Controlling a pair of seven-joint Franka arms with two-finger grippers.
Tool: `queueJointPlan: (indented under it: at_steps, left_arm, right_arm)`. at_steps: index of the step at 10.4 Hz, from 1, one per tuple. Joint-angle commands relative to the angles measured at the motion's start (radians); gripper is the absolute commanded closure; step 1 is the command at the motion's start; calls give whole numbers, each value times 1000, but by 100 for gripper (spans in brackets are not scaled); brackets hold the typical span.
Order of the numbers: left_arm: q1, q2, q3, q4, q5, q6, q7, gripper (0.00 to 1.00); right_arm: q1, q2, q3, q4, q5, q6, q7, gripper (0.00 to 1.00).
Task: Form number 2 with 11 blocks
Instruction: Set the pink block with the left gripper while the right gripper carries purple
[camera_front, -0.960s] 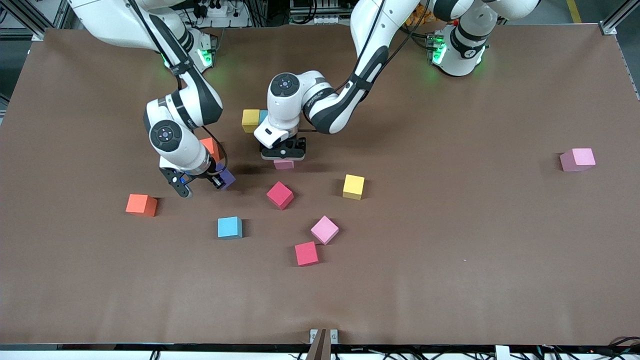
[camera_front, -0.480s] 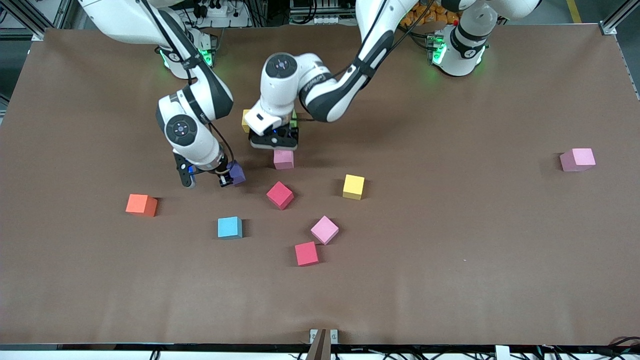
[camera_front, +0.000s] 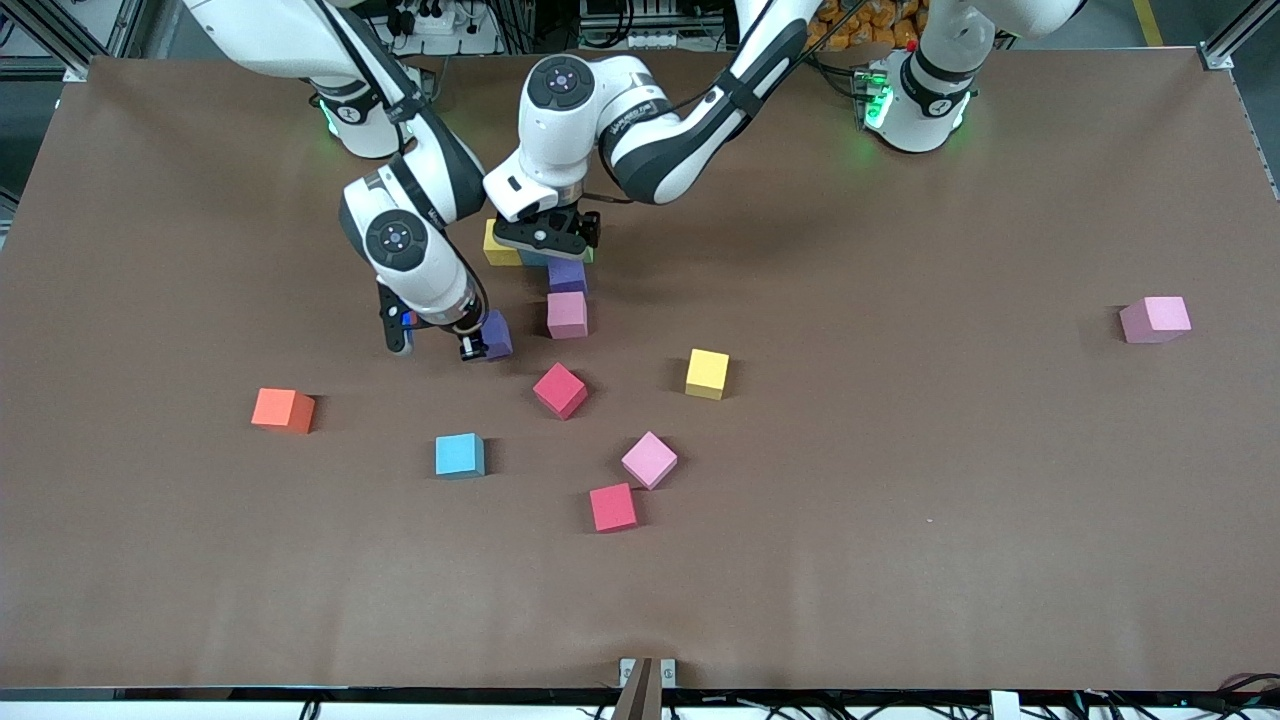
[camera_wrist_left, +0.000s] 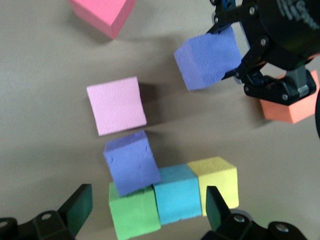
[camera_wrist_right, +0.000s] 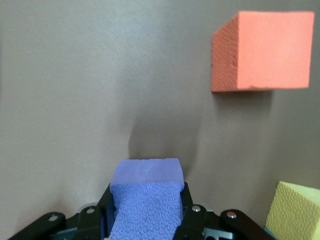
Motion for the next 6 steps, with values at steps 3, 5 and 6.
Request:
queueJointPlan:
  at_steps: [3, 5, 6]
  left_arm:
    - [-12, -153, -71, -153, 31, 7, 49, 0]
    - [29, -211, -98, -169, 29, -74, 72, 0]
    - [64, -236, -126, -184, 26, -96, 86, 0]
  right_arm:
    - [33, 29, 7, 32, 15, -9, 63, 100]
    - [35, 29, 9, 30, 15, -7, 57, 100]
    - [35, 29, 9, 32, 15, -6, 55, 100]
